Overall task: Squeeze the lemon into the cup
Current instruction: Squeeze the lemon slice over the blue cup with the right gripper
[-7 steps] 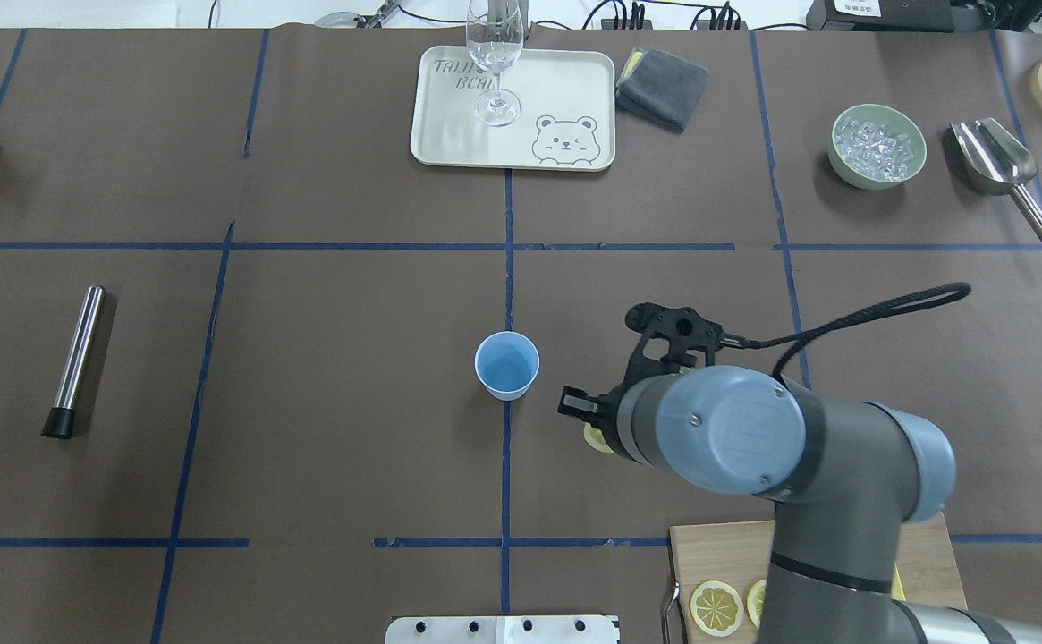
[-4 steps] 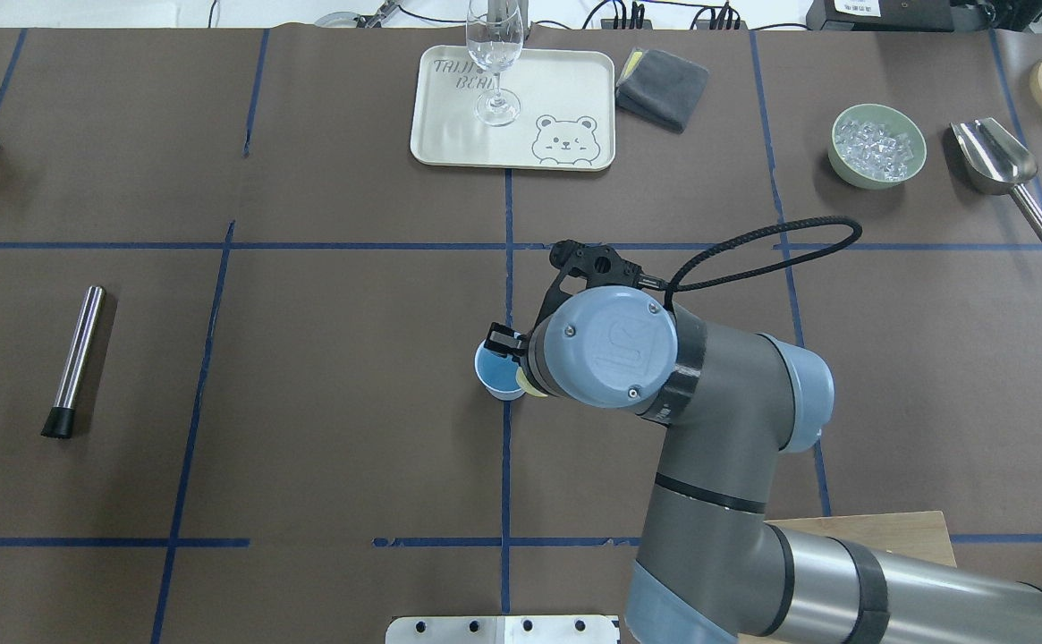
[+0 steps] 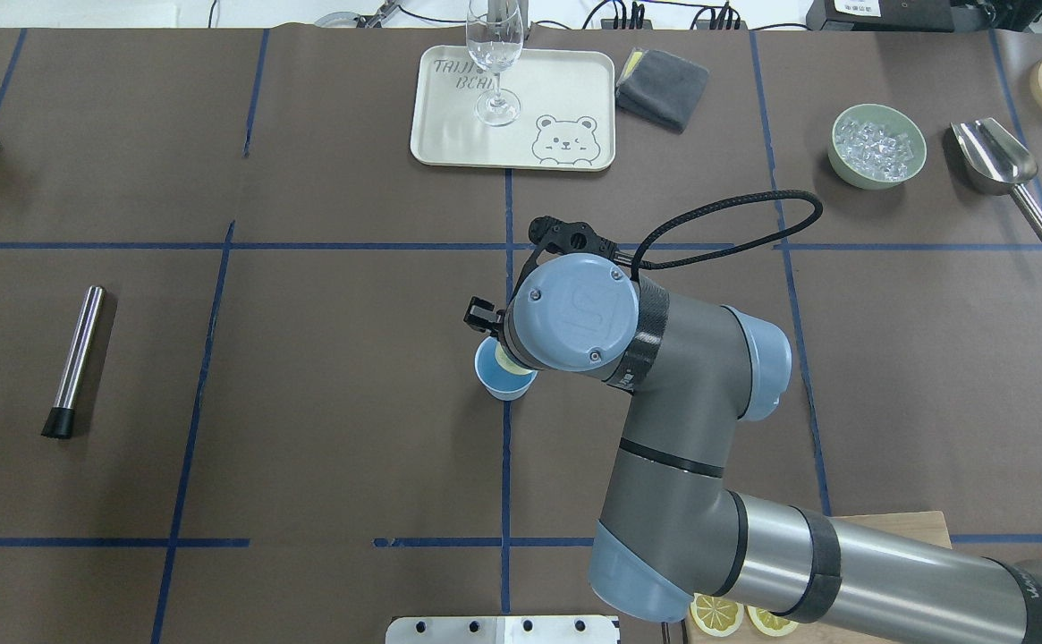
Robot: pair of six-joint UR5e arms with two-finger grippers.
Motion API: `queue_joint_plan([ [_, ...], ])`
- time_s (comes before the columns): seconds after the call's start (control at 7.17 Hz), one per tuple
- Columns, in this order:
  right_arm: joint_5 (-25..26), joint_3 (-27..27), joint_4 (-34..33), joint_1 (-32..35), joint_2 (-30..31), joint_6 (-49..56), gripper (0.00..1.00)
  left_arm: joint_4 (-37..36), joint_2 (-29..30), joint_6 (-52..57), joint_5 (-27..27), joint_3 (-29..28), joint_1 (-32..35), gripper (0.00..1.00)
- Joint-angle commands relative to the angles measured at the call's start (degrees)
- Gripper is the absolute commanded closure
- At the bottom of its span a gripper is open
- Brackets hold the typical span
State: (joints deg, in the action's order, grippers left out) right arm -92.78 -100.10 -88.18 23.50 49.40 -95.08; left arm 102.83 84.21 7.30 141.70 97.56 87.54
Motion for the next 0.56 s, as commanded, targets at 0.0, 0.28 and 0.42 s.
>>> queue_joint_plan([
  [0.0,-0.56,0.96,1.26,-0.03,0.26,-0.36,0.31,0.00,-0.01,0.00,-0.02,0.00,0.00,0.00],
  [0.28,-0.83,0.96,1.26,-0.03,0.34,-0.19,0.18,2.88,-0.01,-0.26,1.20,-0.26,-0.18,0.00],
  [0.42,-3.26,0.17,1.43,0.23,0.43,-0.02,0.13,3.69,0.34,-2.79,2.86,-0.61,-2.18,0.00],
])
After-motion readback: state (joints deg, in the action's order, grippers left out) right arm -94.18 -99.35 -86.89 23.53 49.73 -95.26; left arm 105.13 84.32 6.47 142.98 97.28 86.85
